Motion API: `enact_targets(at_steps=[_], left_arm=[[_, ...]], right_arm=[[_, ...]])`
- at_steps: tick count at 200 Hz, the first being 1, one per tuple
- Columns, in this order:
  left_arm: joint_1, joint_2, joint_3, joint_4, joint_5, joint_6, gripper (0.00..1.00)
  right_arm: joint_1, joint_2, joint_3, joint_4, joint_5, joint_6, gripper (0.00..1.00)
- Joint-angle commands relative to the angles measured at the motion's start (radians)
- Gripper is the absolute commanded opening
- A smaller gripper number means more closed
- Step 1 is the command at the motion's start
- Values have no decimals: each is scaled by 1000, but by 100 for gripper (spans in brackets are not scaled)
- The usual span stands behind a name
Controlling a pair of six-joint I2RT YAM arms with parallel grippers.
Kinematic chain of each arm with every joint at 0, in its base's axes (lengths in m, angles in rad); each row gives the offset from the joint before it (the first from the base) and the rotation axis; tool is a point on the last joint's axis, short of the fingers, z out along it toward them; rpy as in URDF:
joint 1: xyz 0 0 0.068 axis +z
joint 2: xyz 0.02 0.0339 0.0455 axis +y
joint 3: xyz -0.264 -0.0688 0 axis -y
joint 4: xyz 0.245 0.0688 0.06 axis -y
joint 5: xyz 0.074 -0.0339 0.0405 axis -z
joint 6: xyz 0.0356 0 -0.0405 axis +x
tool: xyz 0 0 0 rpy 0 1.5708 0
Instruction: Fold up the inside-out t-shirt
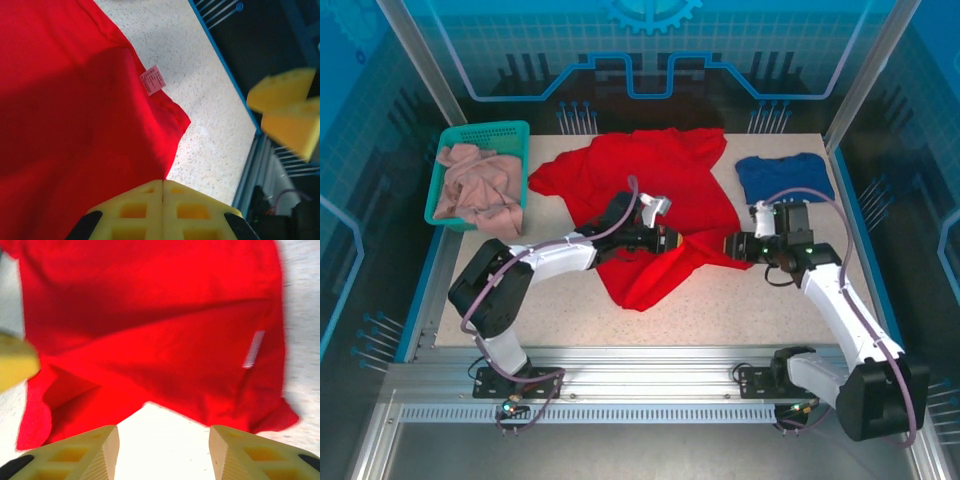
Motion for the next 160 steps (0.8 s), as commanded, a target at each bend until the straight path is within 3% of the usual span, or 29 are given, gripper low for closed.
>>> enact_targets(at_steps=[1, 44, 77, 110, 139, 160], left_arm=[[27, -15, -21, 72, 105, -154, 0], [36, -51, 20, -96, 21, -48, 0], [36, -108, 83, -204, -58, -6, 0], [36, -194, 125, -237, -35, -49, 0], [37, -260, 165, -320, -42, 8, 0], [37, -287, 192, -383, -70, 58, 0]], right_arm=[[90, -8, -67, 131, -51, -41, 52], [214, 82, -92, 284, 39, -35, 59], [334, 121, -179, 412, 90, -37, 51], [462, 235, -305, 813, 241, -37, 39], [538, 420, -275, 1062, 360, -135, 36], [558, 551, -205, 1117, 423, -186, 34]])
